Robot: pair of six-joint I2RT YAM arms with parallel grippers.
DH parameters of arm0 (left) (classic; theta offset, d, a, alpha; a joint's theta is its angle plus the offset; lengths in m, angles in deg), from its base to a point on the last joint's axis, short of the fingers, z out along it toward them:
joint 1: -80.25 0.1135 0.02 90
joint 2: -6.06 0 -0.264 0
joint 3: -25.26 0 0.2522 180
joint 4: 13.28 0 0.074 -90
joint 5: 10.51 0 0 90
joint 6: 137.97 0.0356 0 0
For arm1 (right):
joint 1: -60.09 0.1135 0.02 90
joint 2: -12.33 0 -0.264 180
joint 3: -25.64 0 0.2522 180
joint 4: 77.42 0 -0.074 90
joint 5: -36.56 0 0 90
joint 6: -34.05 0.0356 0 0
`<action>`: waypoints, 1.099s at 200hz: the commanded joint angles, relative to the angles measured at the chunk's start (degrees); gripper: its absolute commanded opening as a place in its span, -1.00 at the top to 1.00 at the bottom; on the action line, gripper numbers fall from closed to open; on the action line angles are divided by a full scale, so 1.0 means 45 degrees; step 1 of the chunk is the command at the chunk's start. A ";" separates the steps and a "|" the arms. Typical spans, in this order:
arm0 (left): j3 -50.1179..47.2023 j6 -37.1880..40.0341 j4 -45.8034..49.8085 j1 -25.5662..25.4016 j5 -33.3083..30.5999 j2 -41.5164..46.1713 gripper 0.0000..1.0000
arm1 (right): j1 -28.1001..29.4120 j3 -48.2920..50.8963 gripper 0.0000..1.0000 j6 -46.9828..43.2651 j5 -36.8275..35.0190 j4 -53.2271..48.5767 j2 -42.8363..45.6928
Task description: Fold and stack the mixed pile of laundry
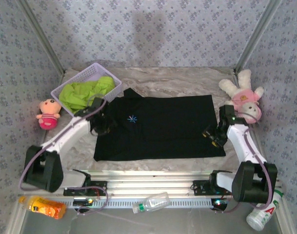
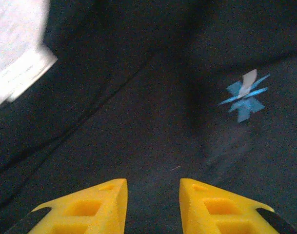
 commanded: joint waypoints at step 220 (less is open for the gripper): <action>1.2914 -0.0150 0.0858 0.0091 -0.1708 -1.2116 0.23 | -0.1632 -0.6409 -0.10 -0.2659 0.3186 0.1975 -0.6647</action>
